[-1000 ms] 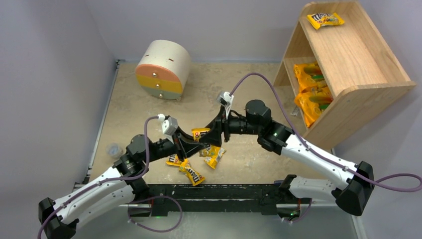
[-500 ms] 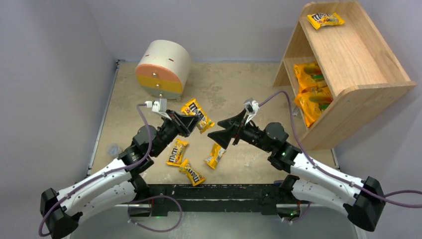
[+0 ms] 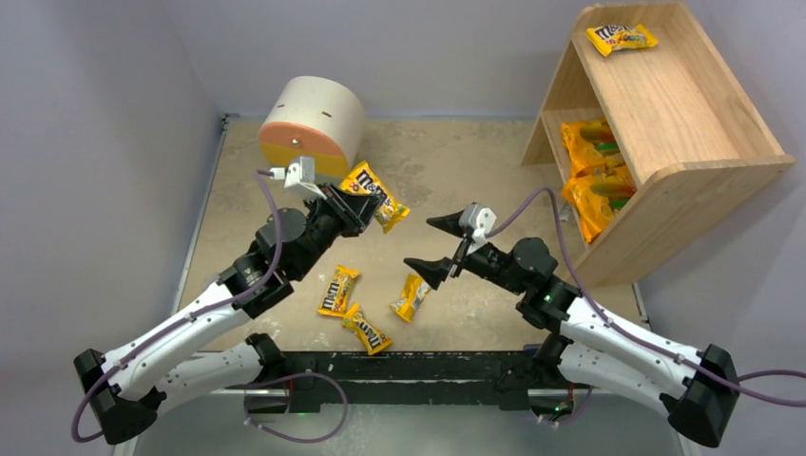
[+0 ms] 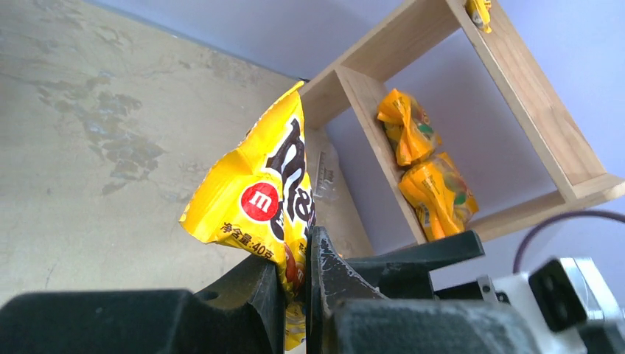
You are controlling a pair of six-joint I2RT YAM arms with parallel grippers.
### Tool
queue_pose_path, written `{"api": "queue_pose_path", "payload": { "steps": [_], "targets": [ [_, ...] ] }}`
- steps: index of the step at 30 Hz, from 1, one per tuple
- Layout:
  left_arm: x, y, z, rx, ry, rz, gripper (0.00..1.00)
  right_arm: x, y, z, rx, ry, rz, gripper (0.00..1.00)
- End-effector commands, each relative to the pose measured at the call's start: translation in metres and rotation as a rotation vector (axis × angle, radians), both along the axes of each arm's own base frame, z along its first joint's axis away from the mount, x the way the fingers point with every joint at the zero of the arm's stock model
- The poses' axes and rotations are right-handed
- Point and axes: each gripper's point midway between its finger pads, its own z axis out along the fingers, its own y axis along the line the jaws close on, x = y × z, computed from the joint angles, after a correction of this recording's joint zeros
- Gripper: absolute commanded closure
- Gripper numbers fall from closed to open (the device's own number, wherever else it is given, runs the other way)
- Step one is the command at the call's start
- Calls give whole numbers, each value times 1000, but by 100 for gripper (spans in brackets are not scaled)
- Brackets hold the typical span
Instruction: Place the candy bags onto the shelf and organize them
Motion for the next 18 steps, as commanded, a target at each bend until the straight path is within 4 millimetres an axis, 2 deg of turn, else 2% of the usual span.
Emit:
{"api": "queue_pose_path", "payload": {
  "steps": [1,5,8,10,11,15,18],
  "targets": [
    [1,10,12,42,64,47,100,12,-7,18,-265,-538,1,1],
    [-2,15,20,68,93,50,100,18,-7,30,-356,-786,-16,1],
    [-6,13,22,82,126,28,100,15,-7,52,-311,-959,-60,1],
    [-8,4,21,73,139,-12,100,11,2,66,-291,-1091,-57,4],
    [-9,0,21,65,147,-32,100,13,10,68,-318,-1118,-45,5],
    [-7,-4,19,72,179,-46,100,21,31,44,-513,-1189,-21,7],
    [-5,-3,20,53,191,-60,100,19,33,50,-489,-1222,-85,9]
  ]
}}
